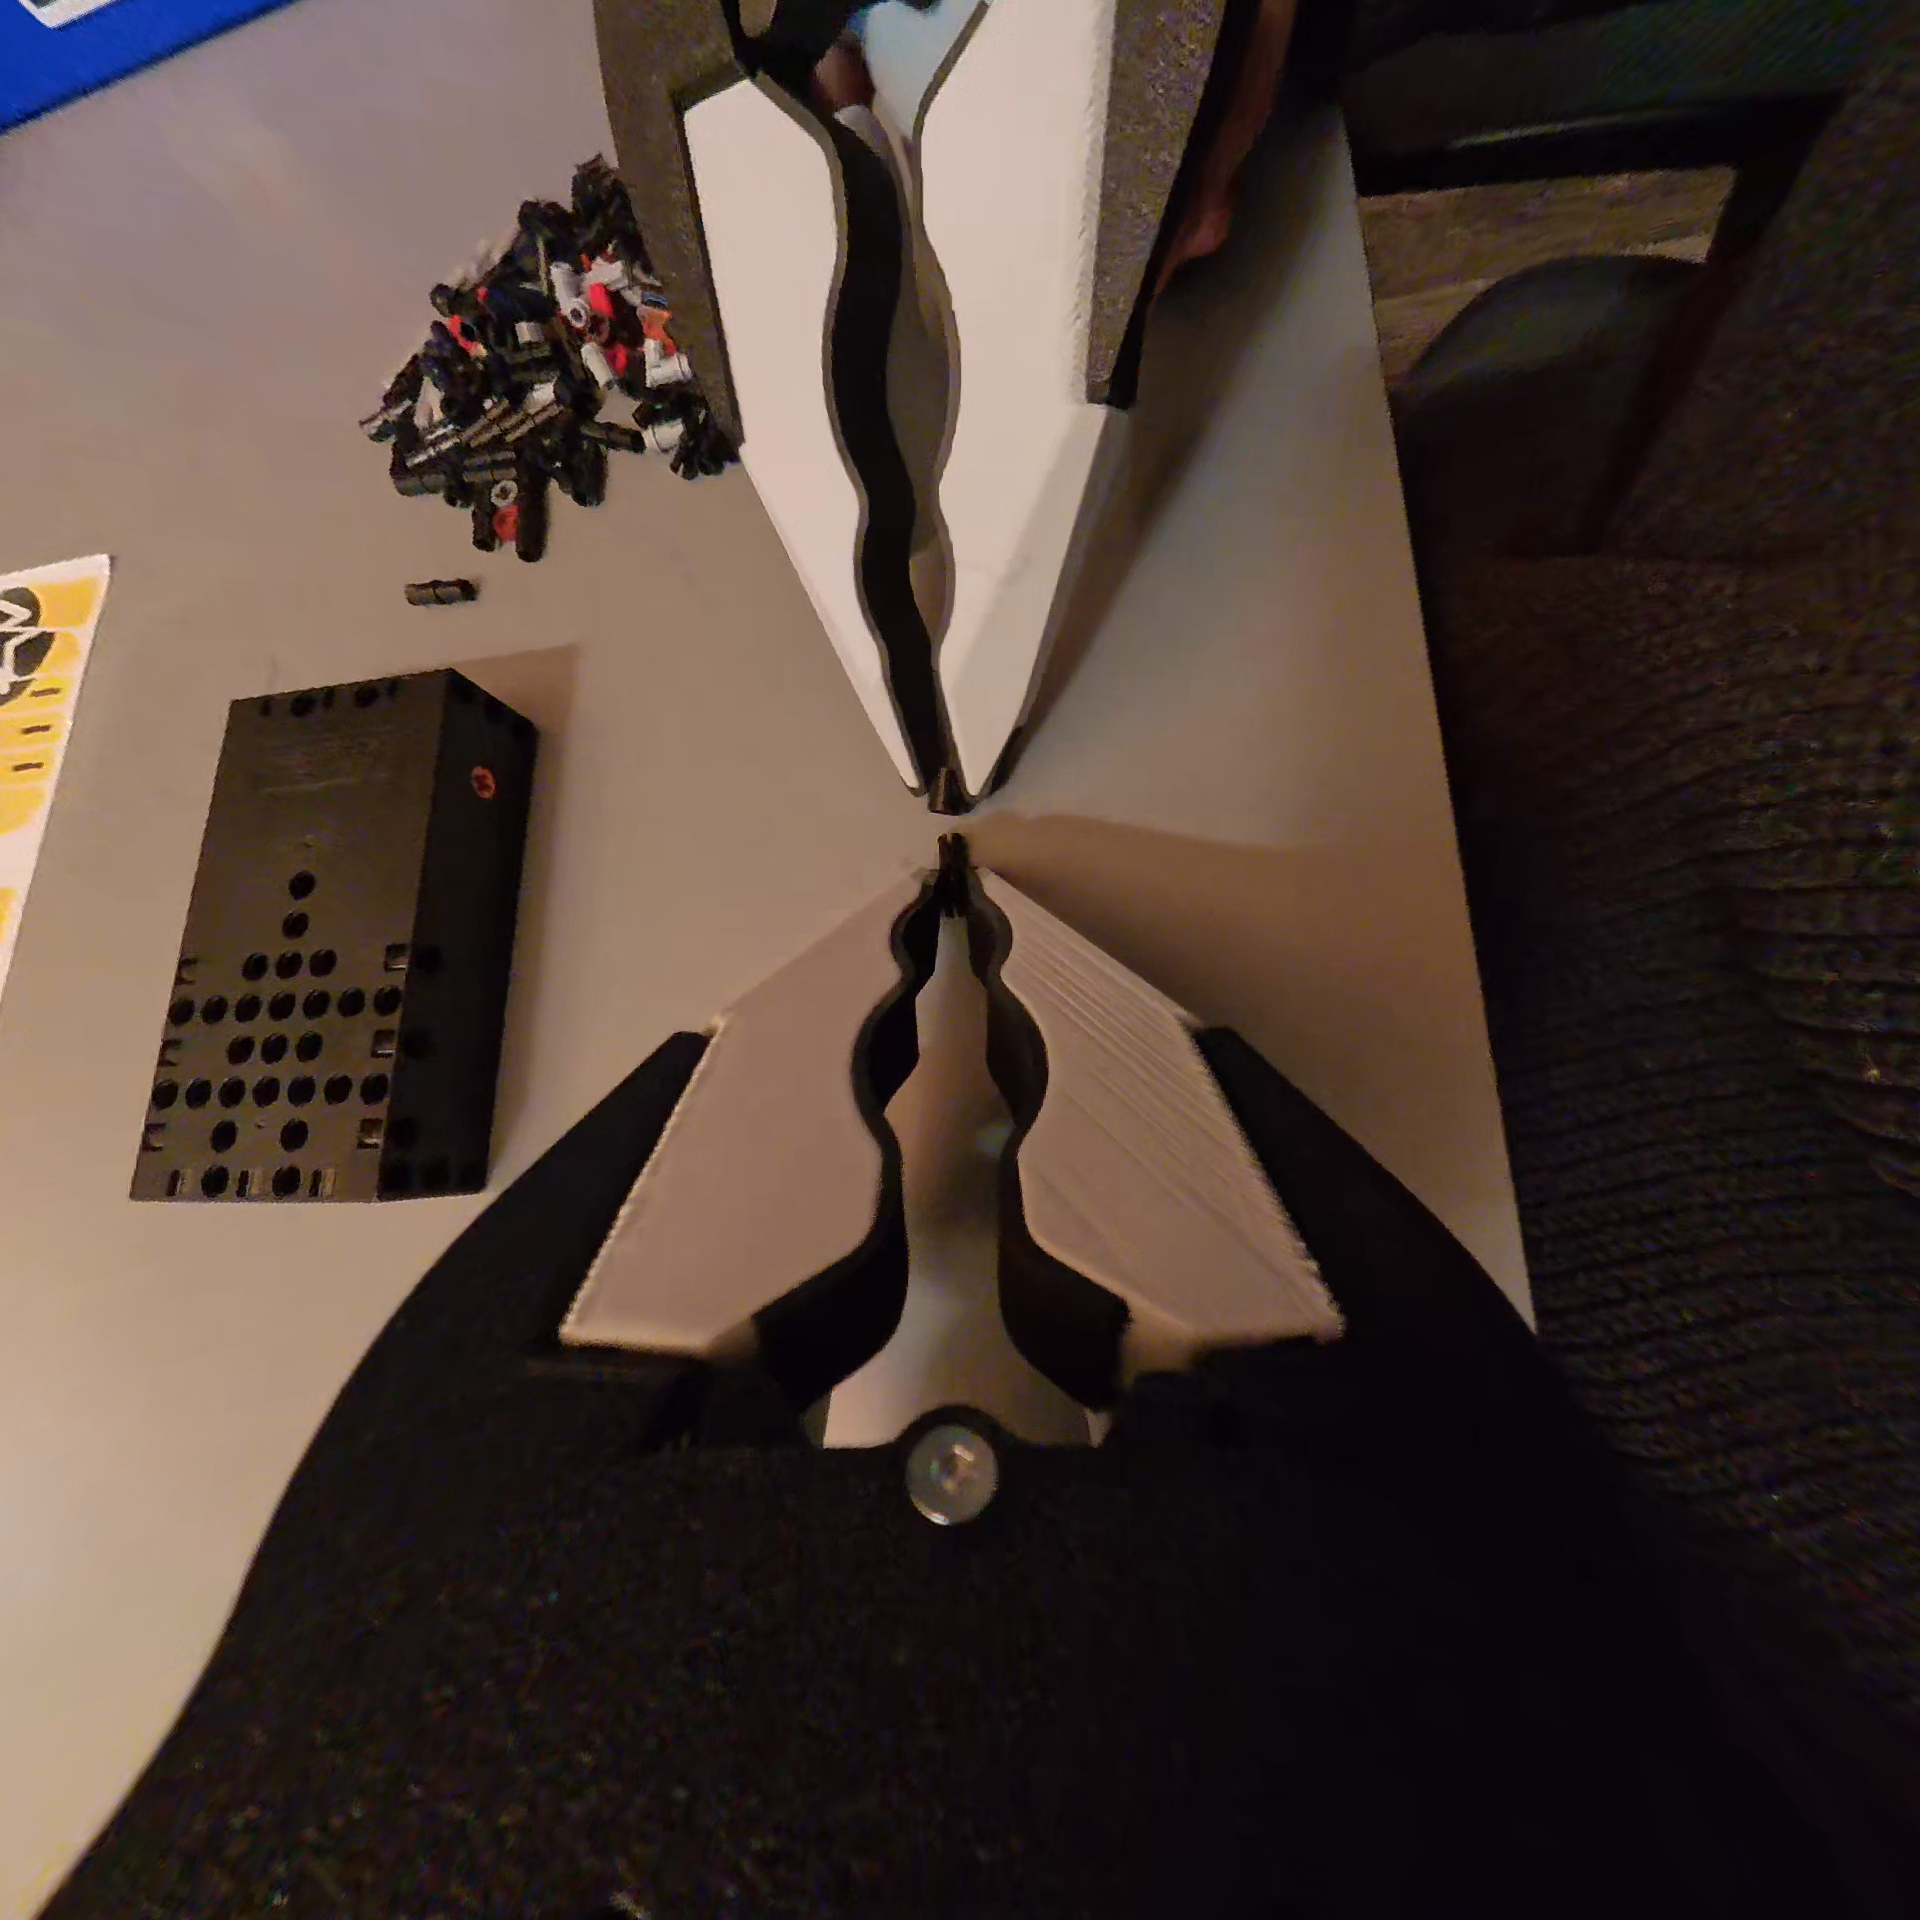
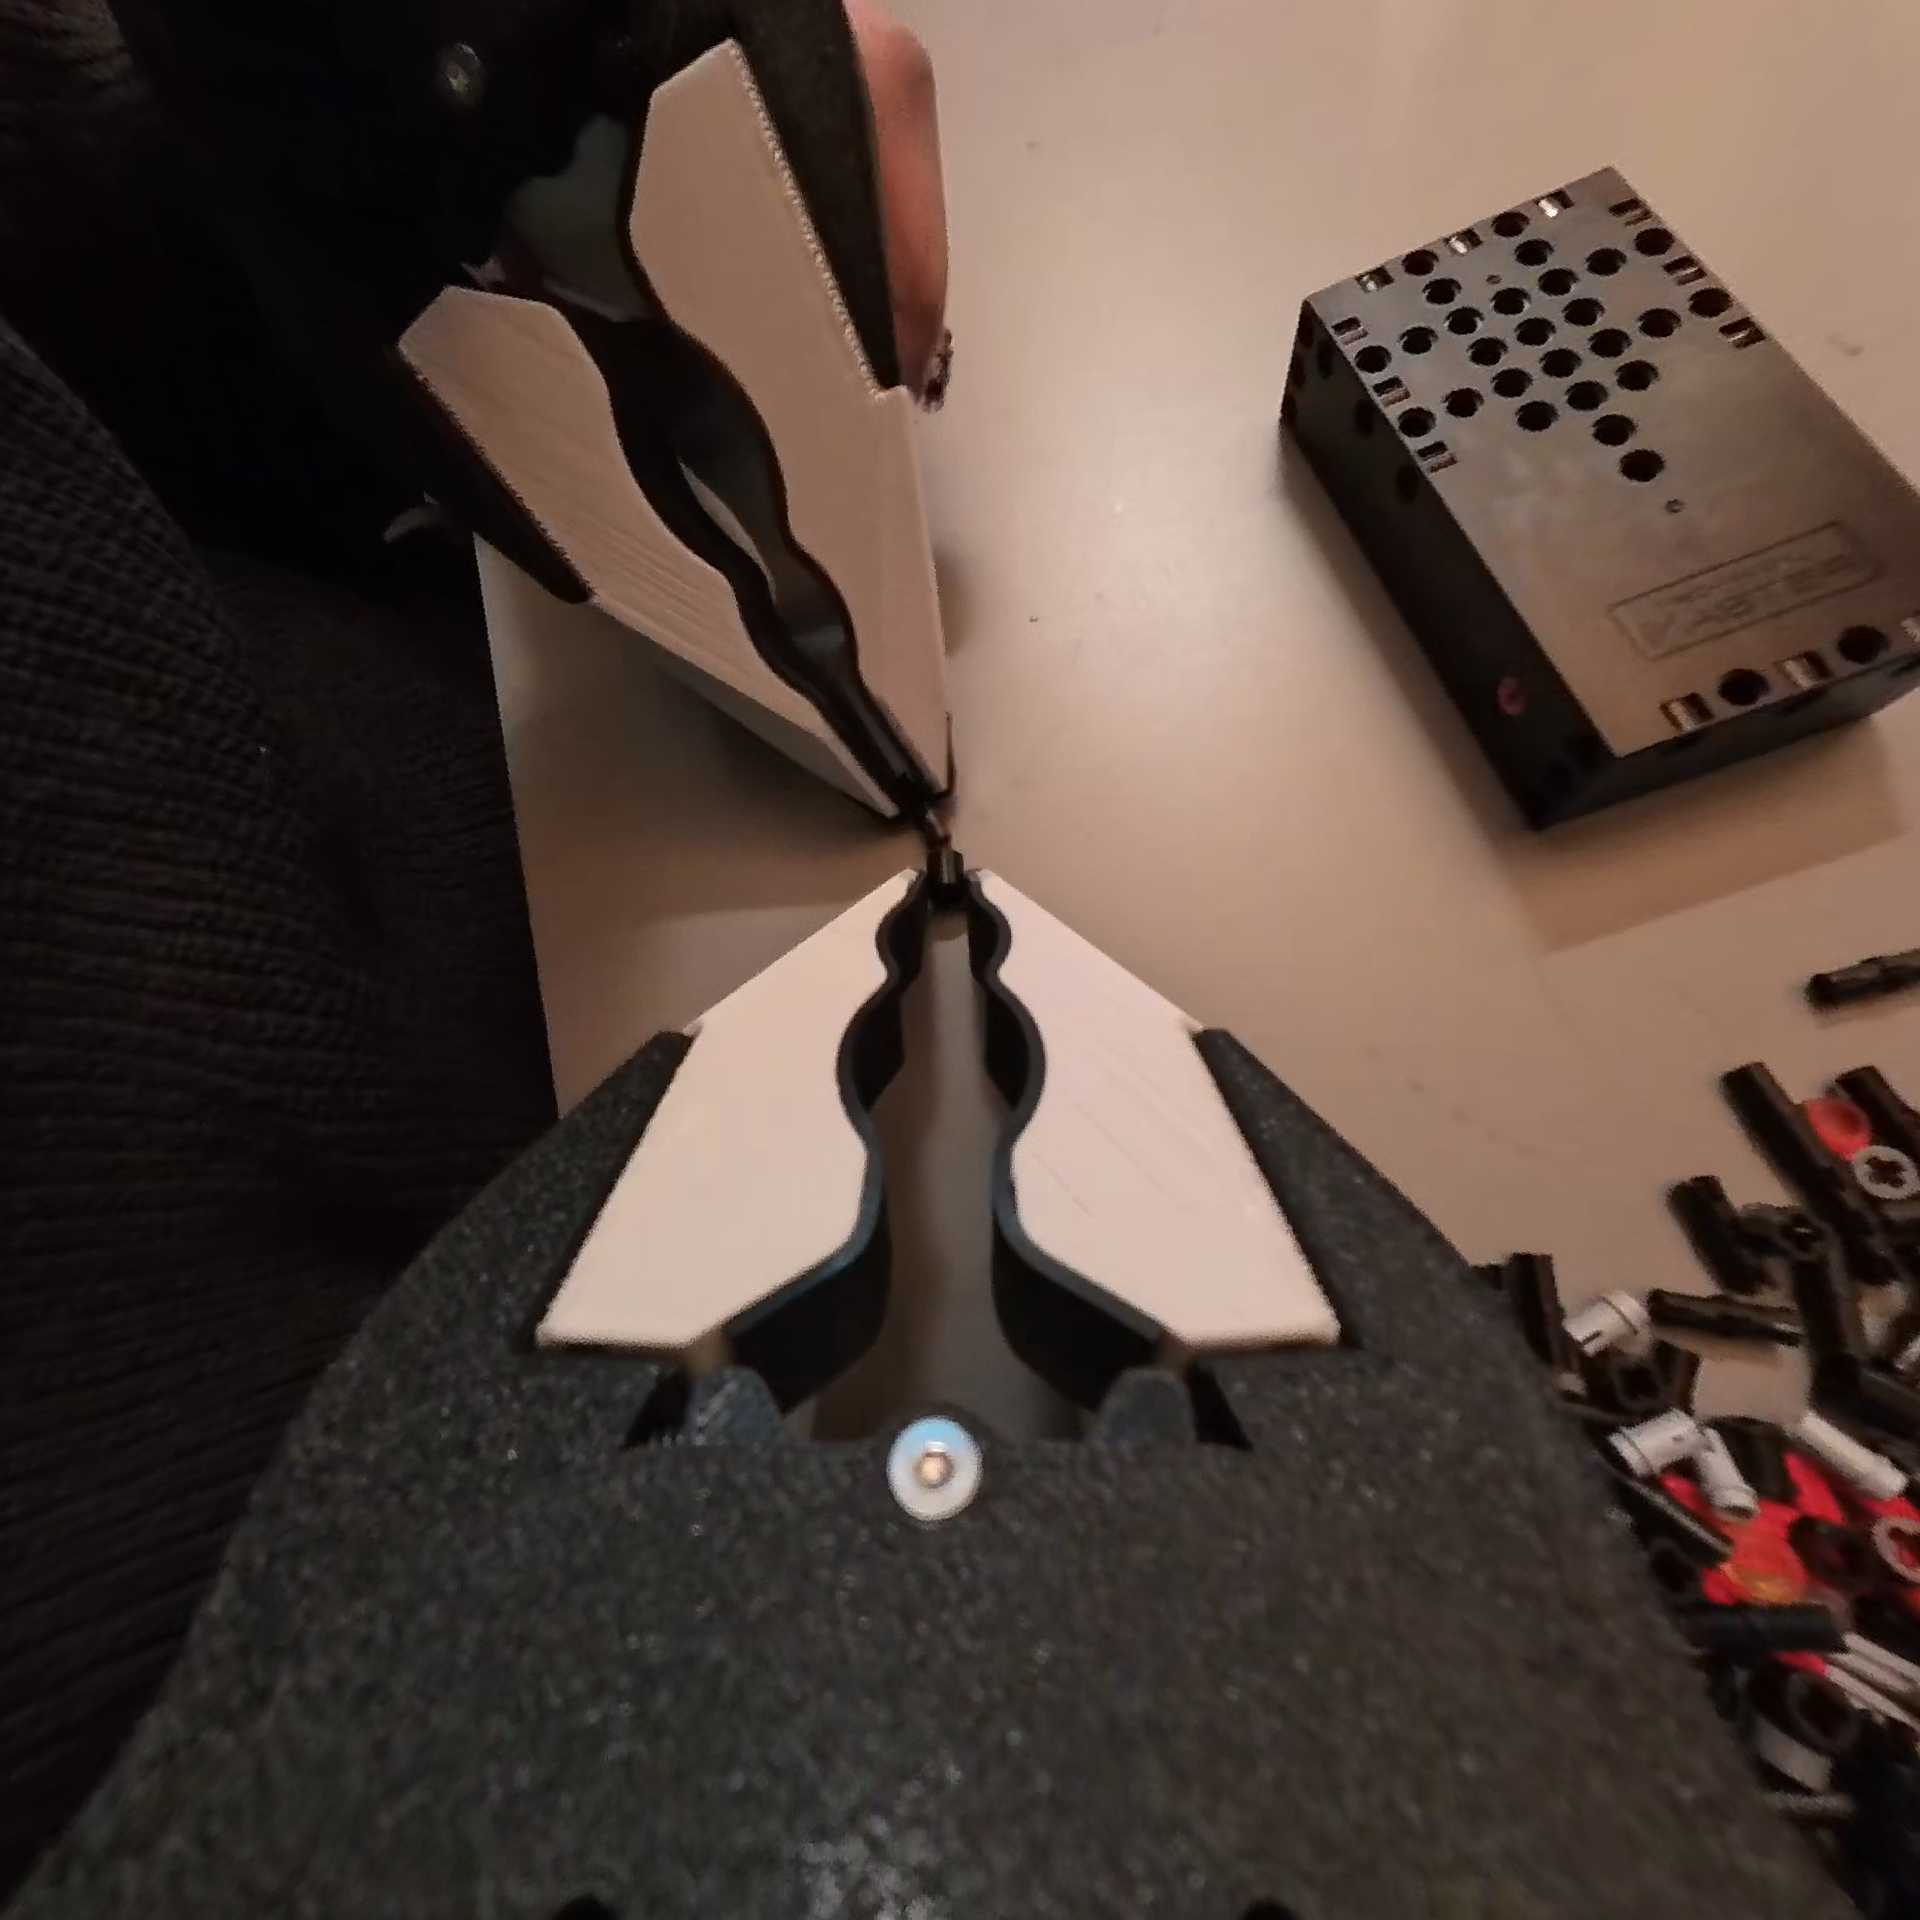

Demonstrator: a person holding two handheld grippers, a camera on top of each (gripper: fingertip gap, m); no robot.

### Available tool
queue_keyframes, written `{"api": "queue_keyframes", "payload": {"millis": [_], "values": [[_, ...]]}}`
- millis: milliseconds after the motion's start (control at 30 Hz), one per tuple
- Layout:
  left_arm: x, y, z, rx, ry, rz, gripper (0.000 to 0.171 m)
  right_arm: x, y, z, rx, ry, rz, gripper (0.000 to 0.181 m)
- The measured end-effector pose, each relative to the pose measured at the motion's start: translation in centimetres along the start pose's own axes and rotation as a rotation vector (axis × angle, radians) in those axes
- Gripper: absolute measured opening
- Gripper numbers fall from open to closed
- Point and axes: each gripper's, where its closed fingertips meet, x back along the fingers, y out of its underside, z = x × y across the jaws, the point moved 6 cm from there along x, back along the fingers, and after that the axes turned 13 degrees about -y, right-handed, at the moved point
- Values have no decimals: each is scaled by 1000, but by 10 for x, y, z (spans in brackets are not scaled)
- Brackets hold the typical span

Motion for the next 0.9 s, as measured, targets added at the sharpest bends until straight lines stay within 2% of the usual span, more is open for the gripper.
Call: {"api": "queue_keyframes", "payload": {"millis": [133,367,567,900], "values": [[-1,0,-6,27,-48,-1,5,0,0,0,0,-3,0,7],[-1,3,-10,93,-19,-36,7,0,0,0,2,0,1,7],[-2,4,-15,139,-37,-50,16,0,0,0,-3,-4,2,8],[-2,4,-14,166,0,-58,14,0,0,1,-7,-7,4,8]]}}
